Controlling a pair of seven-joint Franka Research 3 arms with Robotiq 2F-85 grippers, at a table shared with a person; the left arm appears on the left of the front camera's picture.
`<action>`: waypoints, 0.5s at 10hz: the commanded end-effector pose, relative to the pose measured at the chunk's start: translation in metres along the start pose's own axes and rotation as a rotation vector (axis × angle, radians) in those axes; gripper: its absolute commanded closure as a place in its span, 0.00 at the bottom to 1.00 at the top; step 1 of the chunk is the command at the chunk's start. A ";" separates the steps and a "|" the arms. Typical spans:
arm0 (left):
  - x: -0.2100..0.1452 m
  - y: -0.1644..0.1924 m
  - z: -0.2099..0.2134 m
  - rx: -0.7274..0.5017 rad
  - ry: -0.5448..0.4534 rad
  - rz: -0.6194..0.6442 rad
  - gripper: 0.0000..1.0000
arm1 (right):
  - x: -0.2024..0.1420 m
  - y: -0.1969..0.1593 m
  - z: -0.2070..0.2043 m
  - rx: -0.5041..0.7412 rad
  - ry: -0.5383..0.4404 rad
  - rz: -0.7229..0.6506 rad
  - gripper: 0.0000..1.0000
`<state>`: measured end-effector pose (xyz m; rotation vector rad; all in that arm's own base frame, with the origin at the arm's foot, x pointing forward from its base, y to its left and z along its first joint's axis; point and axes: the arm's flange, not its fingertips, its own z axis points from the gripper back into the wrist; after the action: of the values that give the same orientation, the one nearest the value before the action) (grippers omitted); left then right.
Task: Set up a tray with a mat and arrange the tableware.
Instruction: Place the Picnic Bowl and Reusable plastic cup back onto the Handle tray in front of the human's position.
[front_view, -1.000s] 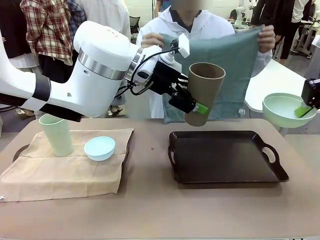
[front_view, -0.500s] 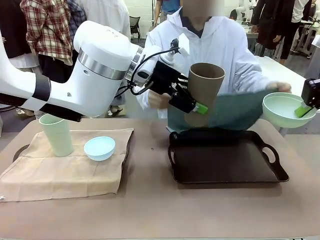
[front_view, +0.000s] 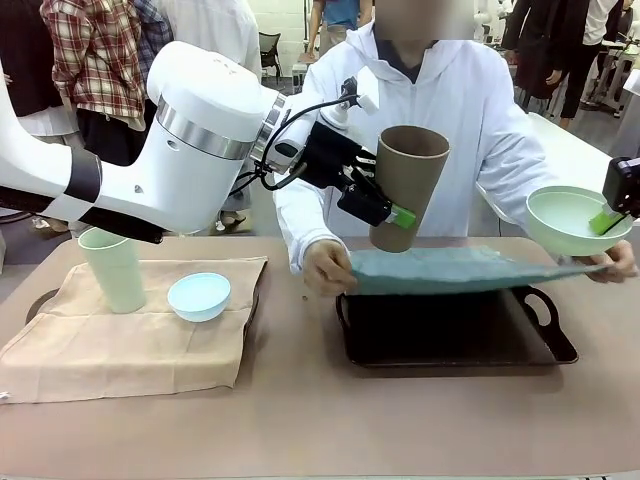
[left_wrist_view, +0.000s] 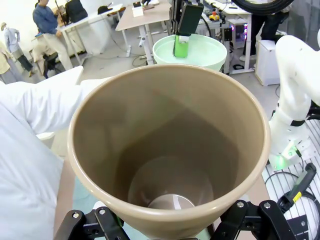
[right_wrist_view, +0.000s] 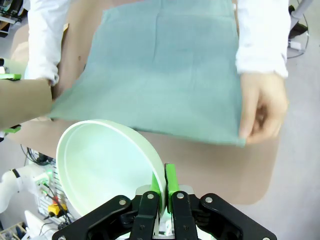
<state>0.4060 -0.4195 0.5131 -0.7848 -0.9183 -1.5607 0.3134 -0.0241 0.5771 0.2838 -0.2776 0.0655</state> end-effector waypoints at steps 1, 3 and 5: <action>0.000 0.000 0.002 -0.007 -0.009 -0.017 0.74 | 0.002 -0.001 -0.003 -0.001 0.002 0.000 1.00; 0.000 0.000 0.002 -0.007 -0.009 -0.017 0.74 | 0.002 -0.001 -0.003 -0.001 0.002 0.000 1.00; 0.000 0.000 0.002 -0.007 -0.009 -0.017 0.74 | 0.002 -0.001 -0.003 -0.001 0.002 0.000 1.00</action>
<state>0.4060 -0.4195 0.5131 -0.7848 -0.9183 -1.5608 0.3134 -0.0241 0.5771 0.2838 -0.2776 0.0655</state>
